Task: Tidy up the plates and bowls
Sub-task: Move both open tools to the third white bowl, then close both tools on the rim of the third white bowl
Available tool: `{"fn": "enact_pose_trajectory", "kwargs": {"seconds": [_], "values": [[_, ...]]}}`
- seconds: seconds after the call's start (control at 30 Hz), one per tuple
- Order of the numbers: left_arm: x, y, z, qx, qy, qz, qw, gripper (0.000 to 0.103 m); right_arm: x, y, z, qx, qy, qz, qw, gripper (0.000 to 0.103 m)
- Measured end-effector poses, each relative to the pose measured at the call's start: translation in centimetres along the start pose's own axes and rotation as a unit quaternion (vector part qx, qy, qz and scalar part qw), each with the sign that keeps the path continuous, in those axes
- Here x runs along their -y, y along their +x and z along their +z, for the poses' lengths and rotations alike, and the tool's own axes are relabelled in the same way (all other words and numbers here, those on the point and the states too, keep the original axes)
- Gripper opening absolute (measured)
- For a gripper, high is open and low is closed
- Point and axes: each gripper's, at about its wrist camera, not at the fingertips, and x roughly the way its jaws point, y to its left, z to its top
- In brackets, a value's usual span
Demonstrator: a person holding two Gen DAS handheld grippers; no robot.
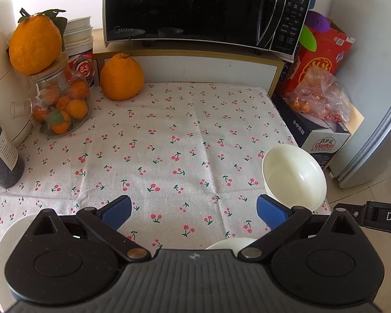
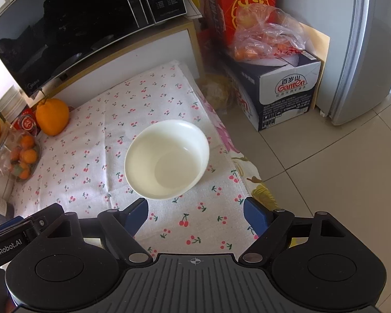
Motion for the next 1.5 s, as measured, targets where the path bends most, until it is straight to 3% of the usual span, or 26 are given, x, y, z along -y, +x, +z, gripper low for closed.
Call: {"fn": "enact_pose_trajectory", "kwargs": {"seconds": [0.23, 0.33, 0.47, 0.63, 0.73, 0.87, 1.27, 1.5], "values": [[0.5, 1.6, 1.1, -0.024, -0.054, -0.043, 0.9973, 0.102, 1.4, 1.1, 1.0, -0.005, 0.037, 0.007, 0.999, 0.084], [1.7, 2.4, 1.3, -0.025, -0.044, -0.046, 0.9977, 0.101, 1.6, 1.8, 1.4, -0.009, 0.043, 0.007, 0.999, 0.083], [2.8, 4.3, 1.6, -0.040, -0.035, -0.049, 0.9974, 0.085, 2.0, 2.7, 2.0, -0.009, 0.055, 0.020, 0.998, 0.078], [3.2, 6.3, 1.7, -0.061, -0.059, -0.070, 0.9939, 0.068, 1.8, 4.8, 2.4, -0.036, 0.061, 0.032, 0.997, 0.049], [3.7, 7.0, 1.7, -0.069, -0.053, -0.075, 0.9934, 0.060, 1.9, 5.6, 2.7, -0.042, 0.068, 0.032, 0.996, 0.038], [4.1, 7.9, 1.7, -0.083, -0.055, -0.085, 0.9914, 0.043, 1.8, 6.0, 3.0, -0.043, 0.071, 0.036, 0.996, 0.032], [4.4, 8.7, 1.4, -0.097, -0.060, -0.111, 0.9873, 0.013, 1.5, 7.6, 3.0, -0.061, 0.063, 0.027, 0.996, 0.010], [4.1, 7.7, 1.6, -0.086, -0.057, -0.115, 0.9880, 0.010, 0.8, 6.4, 3.2, -0.051, 0.053, 0.043, 0.996, 0.010]]}}
